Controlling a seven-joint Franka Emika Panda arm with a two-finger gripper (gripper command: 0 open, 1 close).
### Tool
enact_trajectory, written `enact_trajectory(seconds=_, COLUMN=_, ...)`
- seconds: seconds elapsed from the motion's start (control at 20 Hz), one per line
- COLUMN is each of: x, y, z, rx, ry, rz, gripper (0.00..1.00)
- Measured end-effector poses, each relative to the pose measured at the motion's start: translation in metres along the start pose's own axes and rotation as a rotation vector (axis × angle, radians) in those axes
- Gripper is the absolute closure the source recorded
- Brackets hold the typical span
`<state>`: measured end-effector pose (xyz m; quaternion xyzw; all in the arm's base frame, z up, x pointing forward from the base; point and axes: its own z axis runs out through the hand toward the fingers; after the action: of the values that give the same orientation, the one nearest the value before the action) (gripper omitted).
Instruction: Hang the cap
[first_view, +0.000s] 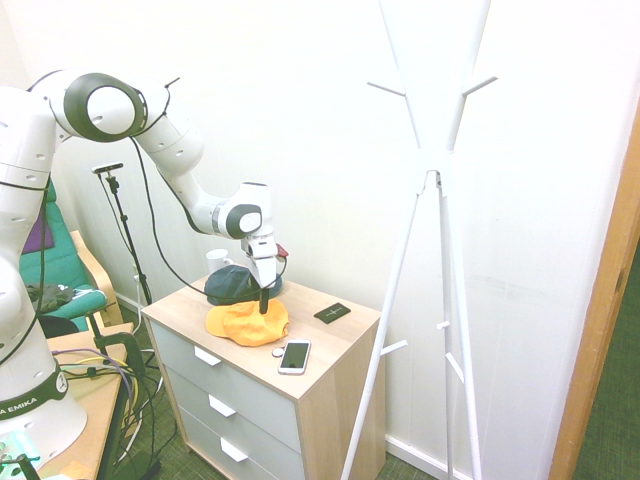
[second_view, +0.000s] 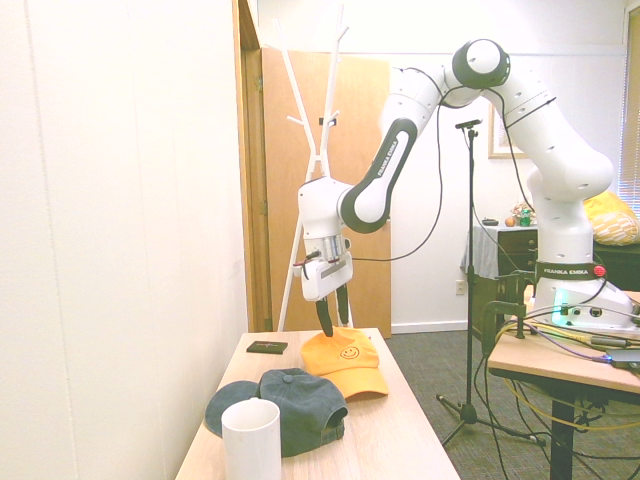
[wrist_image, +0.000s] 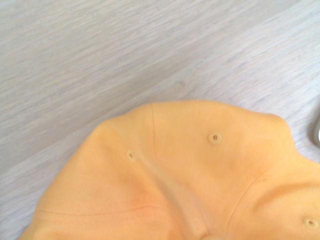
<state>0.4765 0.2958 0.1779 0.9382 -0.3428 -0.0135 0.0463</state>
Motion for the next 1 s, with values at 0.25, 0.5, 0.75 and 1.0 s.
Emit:
enact_trajectory(seconds=0.25, x=0.0, y=0.0008, z=0.0008, rx=-0.002, ry=0.0, rz=0.0, gripper=1.0)
enact_trajectory(seconds=0.5, x=-0.0025, y=-0.0005, z=0.0001, rx=-0.003, ry=0.0, rz=-0.005, gripper=1.0)
enact_trajectory(seconds=0.75, x=-0.0008, y=-0.0004, z=-0.0002, rx=-0.006, ry=0.001, rz=-0.002, gripper=1.0)
enact_trajectory(seconds=1.0, x=0.0058, y=0.0021, z=0.0007, rx=-0.01, ry=0.005, rz=0.009, gripper=1.0)
